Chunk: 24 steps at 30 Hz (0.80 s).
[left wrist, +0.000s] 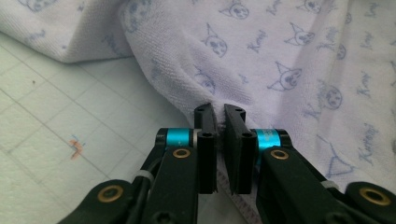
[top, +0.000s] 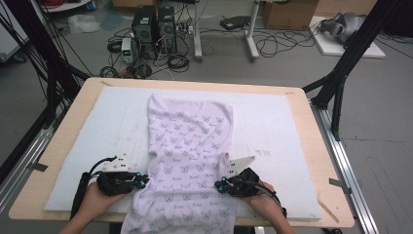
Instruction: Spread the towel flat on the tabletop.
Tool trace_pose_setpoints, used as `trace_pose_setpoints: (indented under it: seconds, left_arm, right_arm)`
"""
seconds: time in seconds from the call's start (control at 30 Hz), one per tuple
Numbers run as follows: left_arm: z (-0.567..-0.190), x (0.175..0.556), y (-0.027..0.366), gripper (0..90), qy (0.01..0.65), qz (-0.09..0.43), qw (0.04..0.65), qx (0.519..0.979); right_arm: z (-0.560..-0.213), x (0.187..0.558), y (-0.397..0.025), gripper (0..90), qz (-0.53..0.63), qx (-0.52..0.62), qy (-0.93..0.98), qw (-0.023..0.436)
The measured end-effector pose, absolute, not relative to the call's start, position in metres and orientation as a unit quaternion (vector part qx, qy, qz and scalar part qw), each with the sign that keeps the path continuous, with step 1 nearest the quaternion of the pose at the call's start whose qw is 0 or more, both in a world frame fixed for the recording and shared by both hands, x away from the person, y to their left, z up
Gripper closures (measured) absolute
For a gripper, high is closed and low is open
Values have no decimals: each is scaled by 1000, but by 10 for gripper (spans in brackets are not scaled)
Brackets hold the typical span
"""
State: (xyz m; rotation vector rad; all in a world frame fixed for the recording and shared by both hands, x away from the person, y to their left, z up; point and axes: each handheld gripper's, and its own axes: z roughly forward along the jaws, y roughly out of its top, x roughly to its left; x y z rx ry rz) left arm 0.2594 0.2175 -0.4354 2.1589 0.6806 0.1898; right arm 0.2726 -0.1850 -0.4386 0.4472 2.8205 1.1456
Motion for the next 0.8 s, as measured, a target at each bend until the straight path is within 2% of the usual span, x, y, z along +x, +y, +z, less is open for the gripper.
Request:
trace_pose_setpoints:
  seconds: [0.27,0.3,0.4,0.57,0.73,0.8]
  left_arm:
    - [-411,228,242,847,262,97,449,849]
    - [-409,223,243,832,258,96,453,848]
    - [-405,221,248,700,262,104,457,843]
    - [-414,245,247,594,290,103,451,838]
    - [-432,266,230,596,291,81,425,853]
    - [-438,271,222,654,286,71,415,861]
  right_arm:
    - [-417,245,-203,884,418,143,897,29]
    - [-413,241,-205,876,426,139,894,23]
    - [-402,236,-208,815,441,133,887,30]
    - [-401,254,-195,654,433,142,888,56]
    - [-427,281,-178,618,391,160,904,64]
    - [-434,286,-175,681,374,162,911,65]
